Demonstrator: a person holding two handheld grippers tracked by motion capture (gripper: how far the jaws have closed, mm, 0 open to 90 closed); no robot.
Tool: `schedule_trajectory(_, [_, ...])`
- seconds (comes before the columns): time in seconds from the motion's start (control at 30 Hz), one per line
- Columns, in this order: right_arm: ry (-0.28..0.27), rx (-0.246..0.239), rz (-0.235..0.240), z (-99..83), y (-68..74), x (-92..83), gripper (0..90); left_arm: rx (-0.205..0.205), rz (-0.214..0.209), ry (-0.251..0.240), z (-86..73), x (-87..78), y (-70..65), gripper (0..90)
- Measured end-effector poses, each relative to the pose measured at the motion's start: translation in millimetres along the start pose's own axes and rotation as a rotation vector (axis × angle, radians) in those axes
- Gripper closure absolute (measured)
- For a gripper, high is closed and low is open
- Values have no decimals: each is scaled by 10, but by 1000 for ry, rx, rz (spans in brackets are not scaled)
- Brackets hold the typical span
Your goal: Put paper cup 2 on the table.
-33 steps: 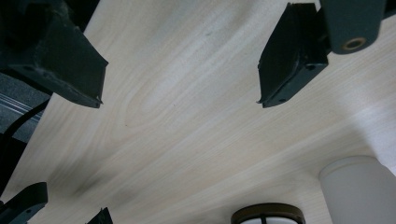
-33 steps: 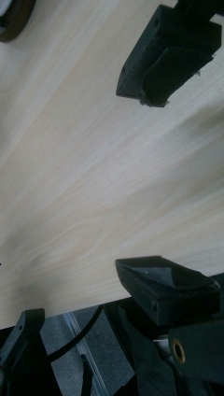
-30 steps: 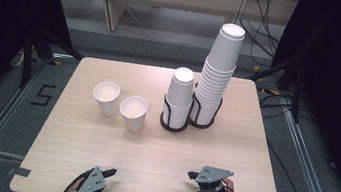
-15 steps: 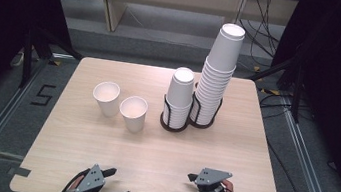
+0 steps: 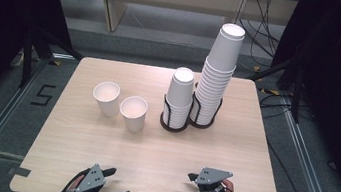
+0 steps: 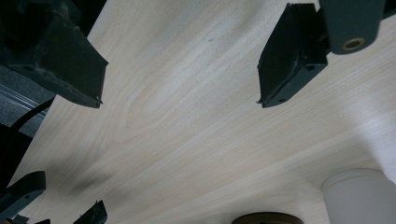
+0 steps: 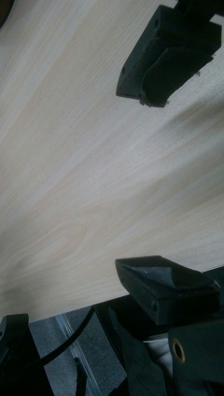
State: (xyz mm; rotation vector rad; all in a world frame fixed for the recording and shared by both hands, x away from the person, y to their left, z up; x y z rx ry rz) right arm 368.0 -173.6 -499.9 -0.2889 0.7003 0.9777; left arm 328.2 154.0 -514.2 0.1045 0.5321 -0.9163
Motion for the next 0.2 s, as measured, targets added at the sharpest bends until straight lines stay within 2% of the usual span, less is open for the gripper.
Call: schedule_trajectory(0.2, [1, 2, 0, 1, -6, 0, 159, -6, -1, -5, 2, 8, 11, 149])
Point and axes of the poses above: each handheld gripper's, and its own axes: x roughly forward along the jaws, z roughly out of its top, y roughly to its left, the point moved 2 cm from there along x, roughly forward along the jaws, and after that the axes turned 5 degrees about -z, right-handed, at the moved point
